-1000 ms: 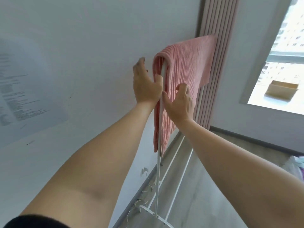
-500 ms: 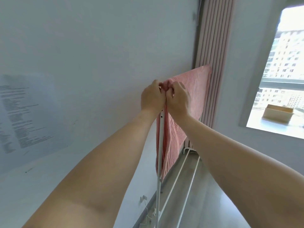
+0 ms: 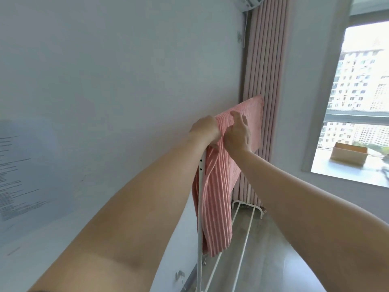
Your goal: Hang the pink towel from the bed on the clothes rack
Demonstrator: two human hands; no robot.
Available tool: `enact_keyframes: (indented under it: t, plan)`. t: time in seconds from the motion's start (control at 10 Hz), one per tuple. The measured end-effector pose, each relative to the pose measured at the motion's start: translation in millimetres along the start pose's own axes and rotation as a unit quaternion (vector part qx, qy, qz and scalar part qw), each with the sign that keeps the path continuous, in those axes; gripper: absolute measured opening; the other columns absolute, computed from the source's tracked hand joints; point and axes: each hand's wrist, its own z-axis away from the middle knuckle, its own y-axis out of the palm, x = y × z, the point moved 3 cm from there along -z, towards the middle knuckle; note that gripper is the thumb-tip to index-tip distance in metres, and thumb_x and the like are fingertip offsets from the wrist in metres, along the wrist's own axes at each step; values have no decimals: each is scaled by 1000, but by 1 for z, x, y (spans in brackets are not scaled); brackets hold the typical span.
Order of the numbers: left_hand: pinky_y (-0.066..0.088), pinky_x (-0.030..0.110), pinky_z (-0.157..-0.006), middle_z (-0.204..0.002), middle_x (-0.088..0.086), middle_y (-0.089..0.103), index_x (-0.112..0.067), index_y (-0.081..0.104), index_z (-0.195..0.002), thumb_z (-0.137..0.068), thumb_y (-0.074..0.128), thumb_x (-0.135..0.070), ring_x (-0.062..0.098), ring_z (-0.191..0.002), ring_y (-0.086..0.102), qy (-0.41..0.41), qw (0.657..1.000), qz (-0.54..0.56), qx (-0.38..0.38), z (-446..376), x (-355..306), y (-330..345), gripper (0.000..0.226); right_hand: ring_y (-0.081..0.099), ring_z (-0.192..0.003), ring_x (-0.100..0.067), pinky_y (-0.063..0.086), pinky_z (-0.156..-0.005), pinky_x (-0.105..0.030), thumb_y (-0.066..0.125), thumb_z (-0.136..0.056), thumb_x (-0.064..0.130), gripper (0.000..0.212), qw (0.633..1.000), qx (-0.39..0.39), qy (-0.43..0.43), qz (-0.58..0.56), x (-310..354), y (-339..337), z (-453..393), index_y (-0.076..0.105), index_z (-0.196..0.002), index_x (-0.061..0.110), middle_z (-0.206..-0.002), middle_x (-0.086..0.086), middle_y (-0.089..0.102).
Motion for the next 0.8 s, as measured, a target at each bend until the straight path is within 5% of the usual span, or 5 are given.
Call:
enact_keyframes:
  t: [0.1, 0.2, 0.4, 0.6, 0.8]
  plan:
    - [50, 34, -98, -127, 11, 66, -5, 54, -134, -68, 92, -25, 32, -118, 63, 4, 998, -50, 22, 4, 11, 6, 79, 39, -136, -22, 35, -111, -39, 37, -84, -12, 70, 993, 78, -89, 31, 13, 12, -16, 45, -144, 24, -150, -3, 42]
    - [48, 35, -98, -129, 14, 64, -5, 56, -133, -91, 64, -12, 32, -120, 61, 14, 999, -35, 3, 13, 15, -9, 43, 41, -136, -28, 33, -114, -43, 48, -92, -3, 54, 941, 224, -229, 111, 16, 27, -18, 47, -143, 14, -142, -10, 49]
    - [59, 44, -88, -111, 18, 69, 1, 59, -123, -83, 69, -10, 34, -98, 70, -2, 991, -46, 122, 39, 8, -34, 43, 57, -119, -36, 55, -88, -46, 44, -88, -3, 82, 958, 240, -3, 159, -6, 11, -17, 11, -158, 25, -157, -12, 32]
    - [54, 50, -93, -134, 17, 50, -25, 6, -158, -73, 72, -8, 34, -115, 58, 26, 981, -144, 130, 38, -22, -26, 108, 60, -99, -27, 45, -53, -27, 51, -90, 3, 72, 957, 214, 86, 179, -33, -26, -2, 19, -154, 14, -152, -10, 37]
    - [36, 50, -107, -140, 17, 48, -15, 54, -129, -78, 60, -27, 34, -129, 45, 123, 971, -205, -31, 33, -83, 17, 53, 56, -109, -28, 48, -73, -34, 49, -89, 11, 63, 953, 155, 113, 237, -57, -99, -12, 30, -149, 13, -141, -10, 49]
